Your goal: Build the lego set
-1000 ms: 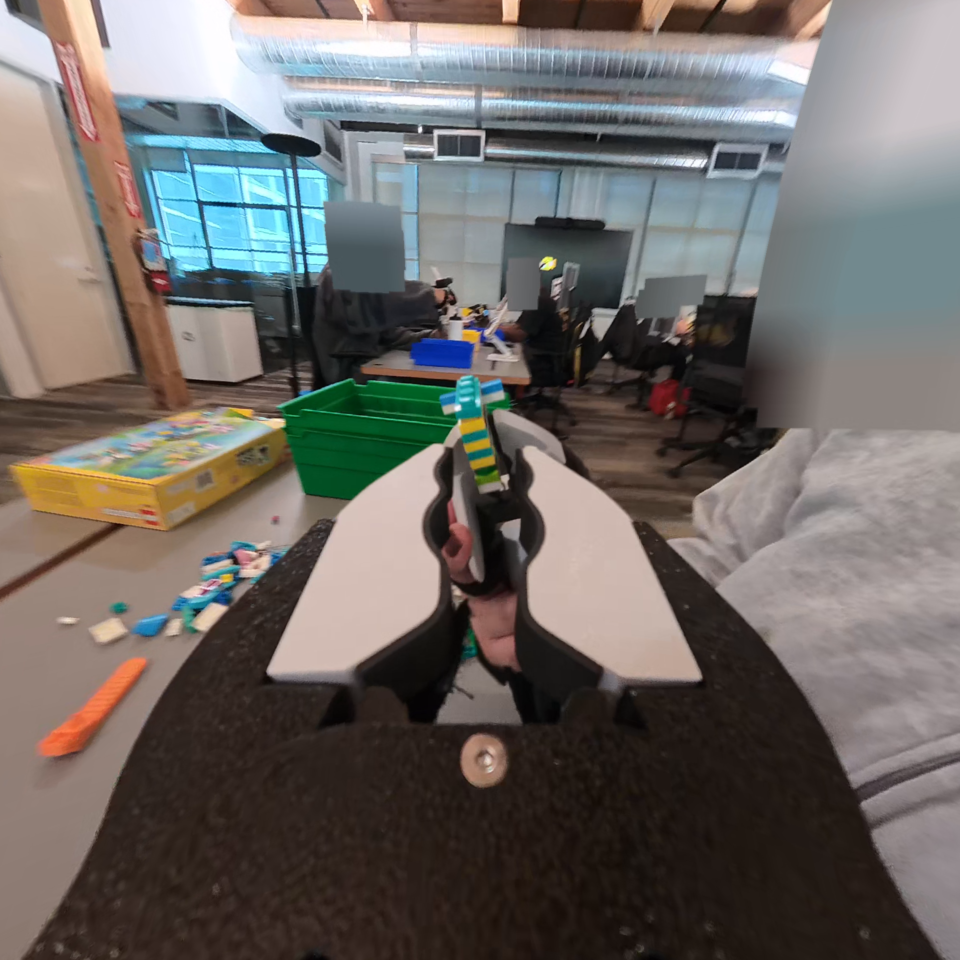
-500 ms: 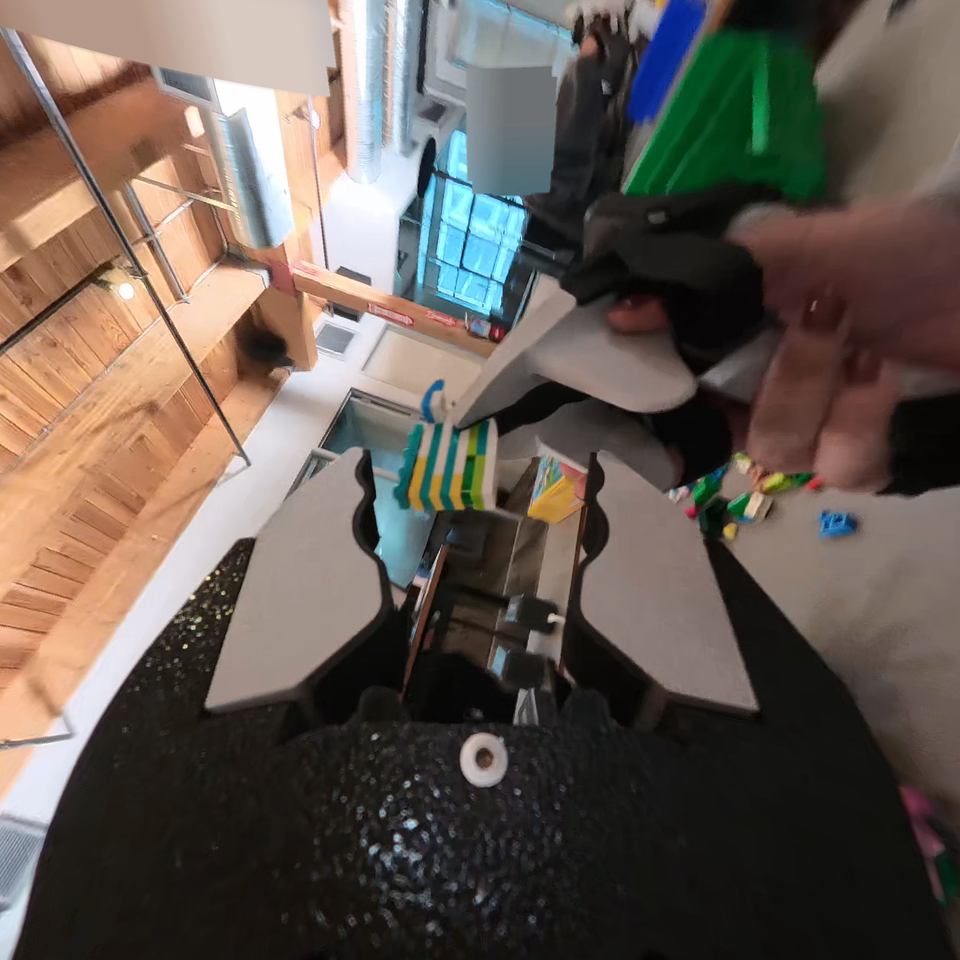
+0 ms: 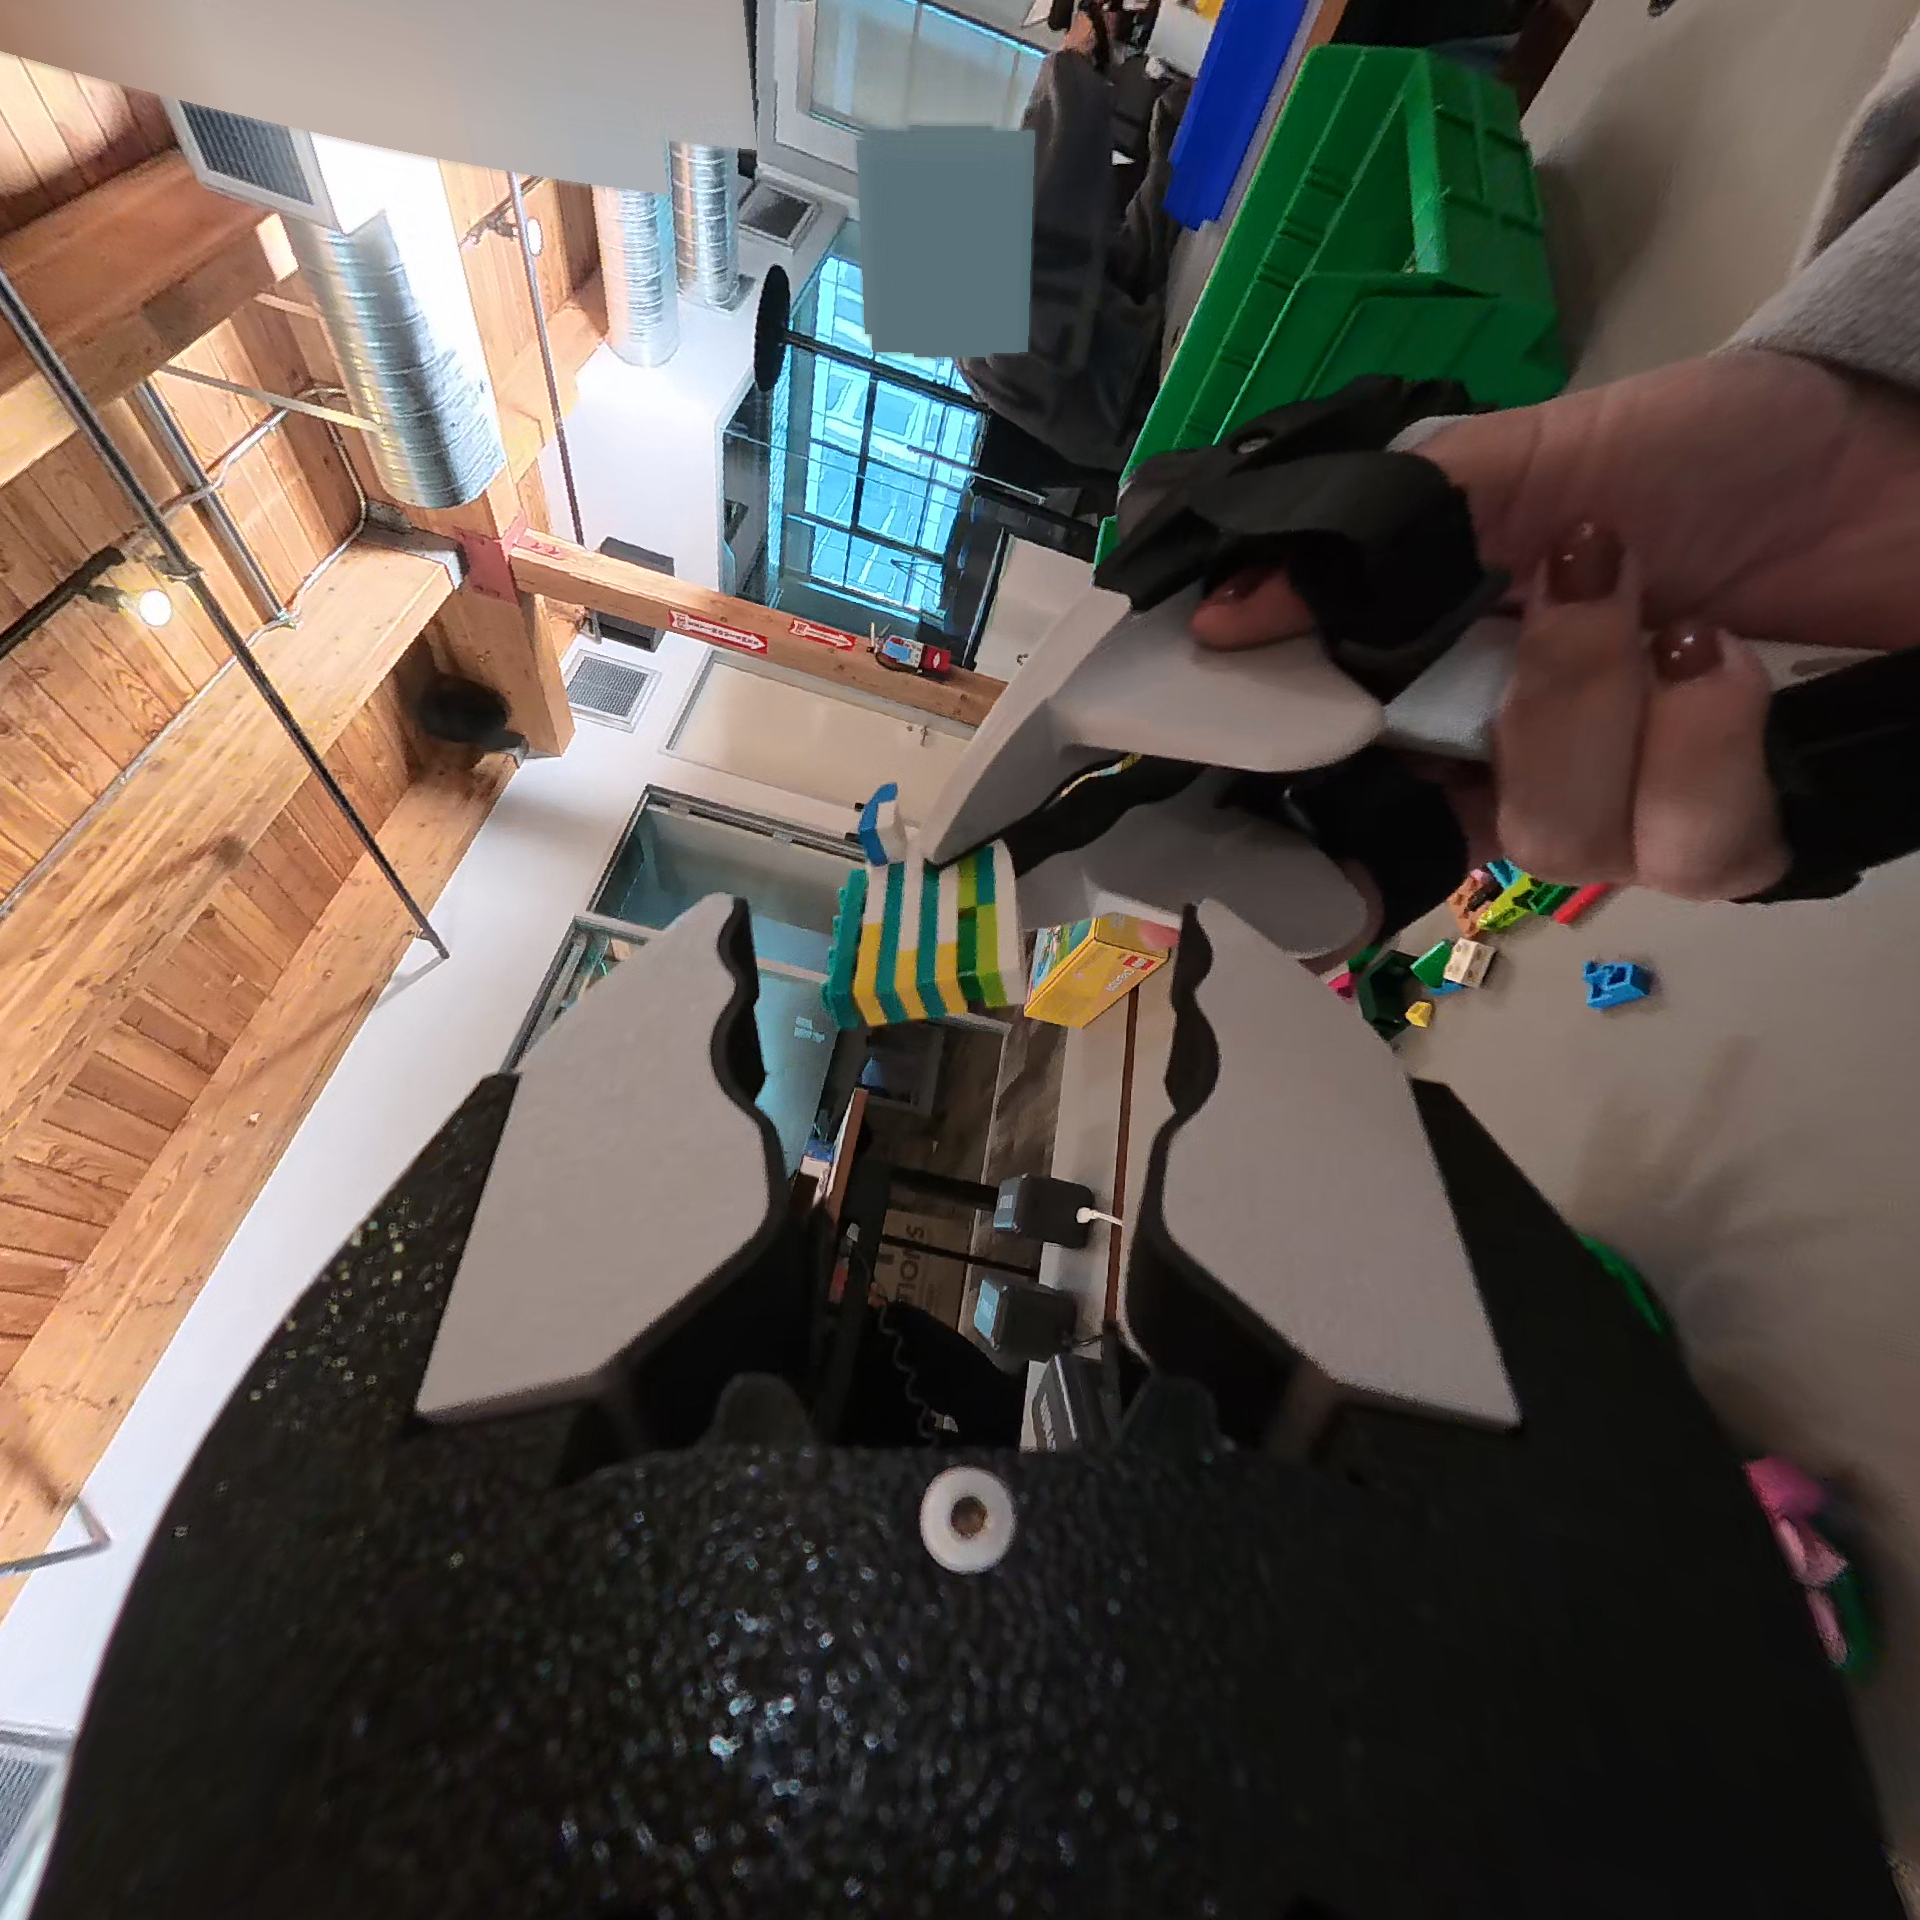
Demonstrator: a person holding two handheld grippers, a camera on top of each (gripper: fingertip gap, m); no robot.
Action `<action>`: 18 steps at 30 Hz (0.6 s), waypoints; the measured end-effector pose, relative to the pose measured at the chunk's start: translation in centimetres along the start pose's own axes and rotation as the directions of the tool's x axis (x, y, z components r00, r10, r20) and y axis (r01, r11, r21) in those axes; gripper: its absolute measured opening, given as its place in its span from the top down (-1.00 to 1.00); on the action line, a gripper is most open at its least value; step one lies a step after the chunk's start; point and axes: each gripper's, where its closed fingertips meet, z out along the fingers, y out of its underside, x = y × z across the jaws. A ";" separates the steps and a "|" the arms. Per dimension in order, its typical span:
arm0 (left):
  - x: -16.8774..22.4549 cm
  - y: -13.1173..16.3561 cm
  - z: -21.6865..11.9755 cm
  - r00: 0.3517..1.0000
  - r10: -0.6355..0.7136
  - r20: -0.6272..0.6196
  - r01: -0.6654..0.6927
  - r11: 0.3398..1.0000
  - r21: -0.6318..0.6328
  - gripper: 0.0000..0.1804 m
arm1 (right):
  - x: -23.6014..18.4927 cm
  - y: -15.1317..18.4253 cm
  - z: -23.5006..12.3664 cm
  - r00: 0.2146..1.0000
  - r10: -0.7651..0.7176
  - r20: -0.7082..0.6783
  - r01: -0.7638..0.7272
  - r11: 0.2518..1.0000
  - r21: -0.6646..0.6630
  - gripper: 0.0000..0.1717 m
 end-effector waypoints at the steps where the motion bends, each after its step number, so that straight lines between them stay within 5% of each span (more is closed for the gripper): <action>1: 0.1 0.0 0.0 1.000 0.007 -0.008 -0.007 1.000 0.001 0.15 | 0.0 0.1 0.0 1.000 0.001 -0.001 -0.001 1.000 -0.003 0.93; 10: 0.6 0.1 0.2 0.999 -0.025 -0.038 0.024 1.000 -0.014 0.33 | -0.1 0.3 0.0 1.000 0.003 0.009 -0.002 1.000 -0.020 0.93; 14: -0.3 1.0 0.1 0.999 0.013 0.033 -0.012 0.999 -0.050 0.65 | -0.5 0.8 0.2 1.000 0.003 0.028 -0.001 0.999 -0.040 0.93; 18: -0.4 0.7 -0.2 0.999 -0.019 0.037 0.019 1.000 -0.023 0.65 | -0.8 0.9 0.4 0.999 -0.021 0.032 0.022 0.999 -0.048 0.93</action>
